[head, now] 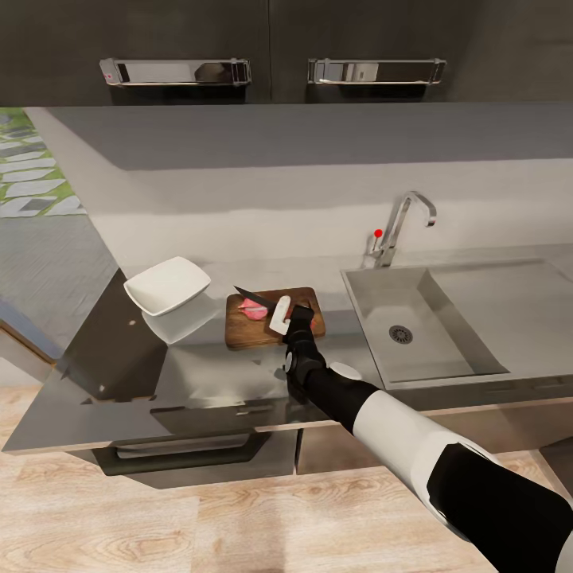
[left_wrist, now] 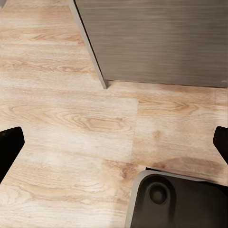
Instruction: In the kitchen, take the Vidalia onion out of the sink, dice it on the chopping board with the paring knife, put the diced onion into the bowl on the countertop, then place both the paring knife and the chopping board into the sink.
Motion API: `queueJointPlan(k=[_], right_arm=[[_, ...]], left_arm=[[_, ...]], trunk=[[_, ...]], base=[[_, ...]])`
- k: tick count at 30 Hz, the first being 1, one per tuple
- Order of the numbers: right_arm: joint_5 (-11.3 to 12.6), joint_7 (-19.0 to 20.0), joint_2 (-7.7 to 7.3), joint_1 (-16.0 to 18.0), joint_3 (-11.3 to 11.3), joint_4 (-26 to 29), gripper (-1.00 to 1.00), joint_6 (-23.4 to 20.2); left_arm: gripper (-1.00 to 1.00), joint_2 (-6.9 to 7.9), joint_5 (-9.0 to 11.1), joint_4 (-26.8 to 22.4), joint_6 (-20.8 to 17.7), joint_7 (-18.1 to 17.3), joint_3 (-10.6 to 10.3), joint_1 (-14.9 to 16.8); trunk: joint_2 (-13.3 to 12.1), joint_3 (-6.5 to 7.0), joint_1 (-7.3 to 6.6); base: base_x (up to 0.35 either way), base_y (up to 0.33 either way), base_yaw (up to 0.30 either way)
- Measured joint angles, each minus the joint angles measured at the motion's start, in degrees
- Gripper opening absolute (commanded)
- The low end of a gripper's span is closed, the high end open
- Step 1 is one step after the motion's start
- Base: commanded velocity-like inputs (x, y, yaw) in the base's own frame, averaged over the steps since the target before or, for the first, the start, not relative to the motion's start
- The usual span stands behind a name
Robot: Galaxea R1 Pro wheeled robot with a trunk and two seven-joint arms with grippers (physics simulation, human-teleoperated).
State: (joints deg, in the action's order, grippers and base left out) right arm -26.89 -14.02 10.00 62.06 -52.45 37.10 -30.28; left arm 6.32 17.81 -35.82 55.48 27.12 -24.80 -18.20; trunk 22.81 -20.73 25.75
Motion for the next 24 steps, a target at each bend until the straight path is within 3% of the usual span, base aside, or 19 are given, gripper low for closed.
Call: queueJointPlan(k=[9,14,24], right_arm=[[0.00,0.00,0.00,0.00,0.00,0.00,-1.00,0.08],[1.42,0.39,0.00,1.62,1.29,-0.26,-1.00,0.35],[1.07,0.53,0.00,2.81,1.15,-0.46,-1.00,0.34]], left_arm=[[1.00,0.00,0.00,0.00,0.00,0.00,0.00,0.00],[1.00,0.18,0.01,-0.44,-0.16,-0.09,-0.45,0.00],[1.00,-0.48,-0.14,1.34,0.15,-0.09,-0.59,0.00]], trunk=[[0.00,0.00,0.00],[0.00,0.00,0.00],[0.00,0.00,0.00]], base=[[0.000,0.000,0.000],[0.000,0.000,0.000],[0.000,0.000,0.000]])
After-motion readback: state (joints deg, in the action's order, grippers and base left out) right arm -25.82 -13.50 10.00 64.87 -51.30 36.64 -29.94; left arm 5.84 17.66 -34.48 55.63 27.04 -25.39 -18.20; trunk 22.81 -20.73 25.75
